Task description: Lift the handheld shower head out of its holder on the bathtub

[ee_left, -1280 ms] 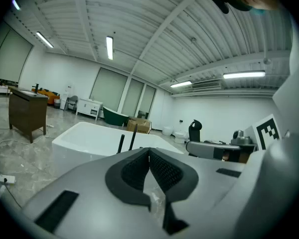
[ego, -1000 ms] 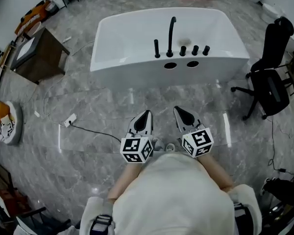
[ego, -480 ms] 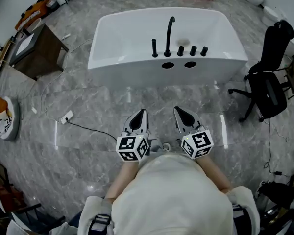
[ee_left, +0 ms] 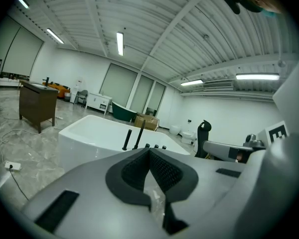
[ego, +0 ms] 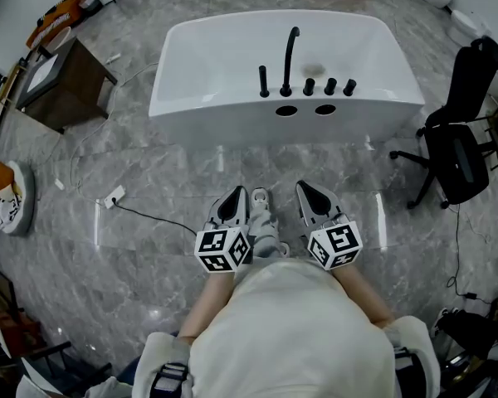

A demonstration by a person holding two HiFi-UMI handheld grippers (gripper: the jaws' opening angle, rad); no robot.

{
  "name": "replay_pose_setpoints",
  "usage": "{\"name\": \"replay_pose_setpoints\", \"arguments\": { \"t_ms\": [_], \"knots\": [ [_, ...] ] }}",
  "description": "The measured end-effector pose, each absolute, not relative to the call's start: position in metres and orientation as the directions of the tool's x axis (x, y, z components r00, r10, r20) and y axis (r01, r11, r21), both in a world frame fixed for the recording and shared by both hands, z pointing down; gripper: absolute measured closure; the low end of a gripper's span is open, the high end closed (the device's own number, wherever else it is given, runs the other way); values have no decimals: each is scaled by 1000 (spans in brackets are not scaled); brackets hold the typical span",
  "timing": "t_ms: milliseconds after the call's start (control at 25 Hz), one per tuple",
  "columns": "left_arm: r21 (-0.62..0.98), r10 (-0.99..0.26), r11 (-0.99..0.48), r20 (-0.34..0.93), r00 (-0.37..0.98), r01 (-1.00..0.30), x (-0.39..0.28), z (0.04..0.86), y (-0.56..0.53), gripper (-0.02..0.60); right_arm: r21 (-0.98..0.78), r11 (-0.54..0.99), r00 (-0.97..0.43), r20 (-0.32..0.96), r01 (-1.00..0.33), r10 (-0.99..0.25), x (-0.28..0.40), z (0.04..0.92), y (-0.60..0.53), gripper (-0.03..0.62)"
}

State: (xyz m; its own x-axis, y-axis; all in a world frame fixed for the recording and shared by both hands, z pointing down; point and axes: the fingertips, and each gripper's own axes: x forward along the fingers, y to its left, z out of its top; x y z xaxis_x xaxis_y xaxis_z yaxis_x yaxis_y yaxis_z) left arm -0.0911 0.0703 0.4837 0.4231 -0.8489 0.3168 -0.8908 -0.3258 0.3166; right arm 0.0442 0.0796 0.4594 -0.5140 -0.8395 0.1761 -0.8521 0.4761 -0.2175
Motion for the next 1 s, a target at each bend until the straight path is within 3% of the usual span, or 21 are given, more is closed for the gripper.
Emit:
{"name": "replay_pose_setpoints", "arguments": {
  "t_ms": [1000],
  "knots": [
    [310,-789,-389,374,487,-868,-75,507,-138,560,-196,451,-489,235,-871,-840,47,469,-111,574]
  ]
}}
